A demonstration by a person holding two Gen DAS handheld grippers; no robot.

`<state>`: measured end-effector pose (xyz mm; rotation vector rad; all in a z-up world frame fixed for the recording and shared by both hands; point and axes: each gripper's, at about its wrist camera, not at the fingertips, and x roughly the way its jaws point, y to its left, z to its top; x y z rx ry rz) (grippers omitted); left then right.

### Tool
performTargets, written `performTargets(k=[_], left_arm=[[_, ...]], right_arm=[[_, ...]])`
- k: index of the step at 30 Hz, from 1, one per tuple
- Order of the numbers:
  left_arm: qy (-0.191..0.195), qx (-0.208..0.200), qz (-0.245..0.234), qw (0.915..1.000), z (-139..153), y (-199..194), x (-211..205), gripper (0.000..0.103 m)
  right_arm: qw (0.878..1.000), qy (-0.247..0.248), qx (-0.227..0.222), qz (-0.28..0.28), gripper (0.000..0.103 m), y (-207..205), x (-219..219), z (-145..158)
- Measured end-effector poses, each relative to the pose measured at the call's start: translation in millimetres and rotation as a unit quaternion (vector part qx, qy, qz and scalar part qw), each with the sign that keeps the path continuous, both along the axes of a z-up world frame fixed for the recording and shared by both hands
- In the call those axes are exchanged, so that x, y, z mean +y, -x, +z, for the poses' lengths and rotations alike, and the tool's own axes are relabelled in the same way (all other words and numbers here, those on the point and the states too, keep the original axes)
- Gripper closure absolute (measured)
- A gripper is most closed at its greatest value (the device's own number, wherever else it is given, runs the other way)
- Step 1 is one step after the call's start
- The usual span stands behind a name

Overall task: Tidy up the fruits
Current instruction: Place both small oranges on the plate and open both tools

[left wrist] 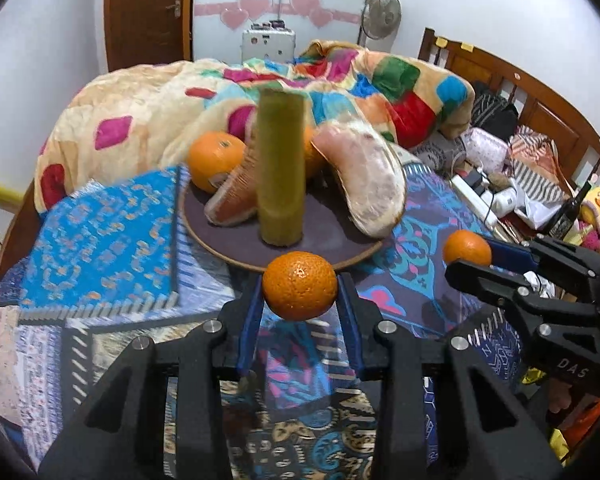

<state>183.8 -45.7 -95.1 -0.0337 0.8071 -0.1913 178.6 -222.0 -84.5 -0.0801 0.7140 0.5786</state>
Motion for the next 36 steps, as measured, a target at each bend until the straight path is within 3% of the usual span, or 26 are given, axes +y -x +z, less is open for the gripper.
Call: performTargets(k=[10,23,36], left_arm=[[-0.010,-0.030,0.019,0.9993,20.6,-10.1,28.5,0.066],[-0.009,-0.002,0.008,0.9999,3.2,-44.9,33.4,0.066],[-0.021,-0.002,0.004,0.9998,-9.4,-54.0,26.7,0.064]], right_arm=[[1.000,-0.001,-0.017,0.014,0.072,-17.7,24.3,9.6],[0.999,0.025,-0.016,0.032,0.072,-44.6,54.5,-0.5],[0.999,0.032,-0.014,0.035,0.072,-52.3,56.9,-6.3]])
